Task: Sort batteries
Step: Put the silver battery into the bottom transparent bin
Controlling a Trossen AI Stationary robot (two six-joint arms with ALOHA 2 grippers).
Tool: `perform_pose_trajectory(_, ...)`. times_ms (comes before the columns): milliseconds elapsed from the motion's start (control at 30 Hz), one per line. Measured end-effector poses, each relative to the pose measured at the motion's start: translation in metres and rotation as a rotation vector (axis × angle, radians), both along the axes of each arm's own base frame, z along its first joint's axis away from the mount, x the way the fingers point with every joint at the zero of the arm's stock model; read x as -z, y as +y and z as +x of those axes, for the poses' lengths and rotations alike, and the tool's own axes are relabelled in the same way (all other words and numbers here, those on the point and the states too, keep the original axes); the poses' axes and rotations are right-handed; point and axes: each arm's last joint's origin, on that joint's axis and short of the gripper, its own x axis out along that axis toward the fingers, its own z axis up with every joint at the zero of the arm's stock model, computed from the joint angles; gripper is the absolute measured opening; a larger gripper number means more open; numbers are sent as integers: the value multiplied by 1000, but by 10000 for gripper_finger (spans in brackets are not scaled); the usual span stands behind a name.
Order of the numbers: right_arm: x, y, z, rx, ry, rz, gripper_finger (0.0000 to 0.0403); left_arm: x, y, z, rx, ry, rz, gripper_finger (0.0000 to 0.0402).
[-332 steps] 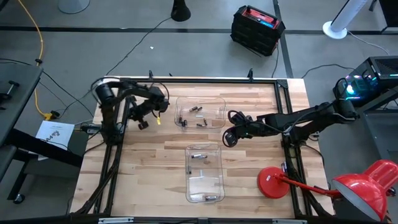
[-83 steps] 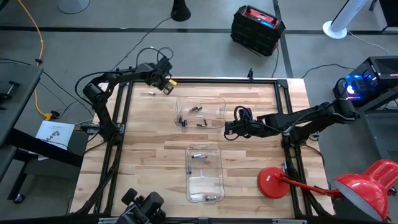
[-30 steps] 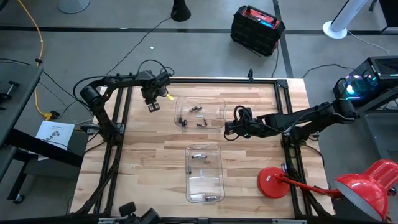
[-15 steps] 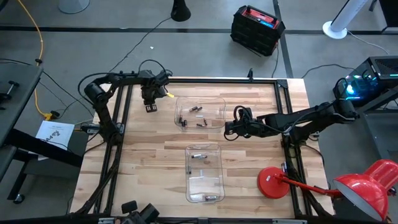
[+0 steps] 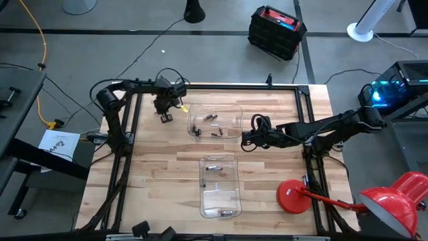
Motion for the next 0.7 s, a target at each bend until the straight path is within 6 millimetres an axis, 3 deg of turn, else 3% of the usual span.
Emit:
perform_pose_trajectory(233, -2, 0, -1, -18, 5, -25, 0, -76, -22, -3, -154, -381, 126, 3)
perform_pose_trajectory(333, -8, 0, -5, -7, -26, -42, 0, -108, -56, -2, -160, -574, 114, 3)
perform_pose_trajectory(467, -22, 4, -13, -23, -71, -100, 0, -134, -117, -5, -125, -754, 101, 4)
perform_pose_trajectory(567, -32, 7, -21, -27, -115, -125, 0, -140, -164, -9, -104, -857, 48, 3)
perform_pose_trajectory(700, -41, 10, -28, -50, -145, -151, 0, -141, -201, -13, -188, -927, 149, 2)
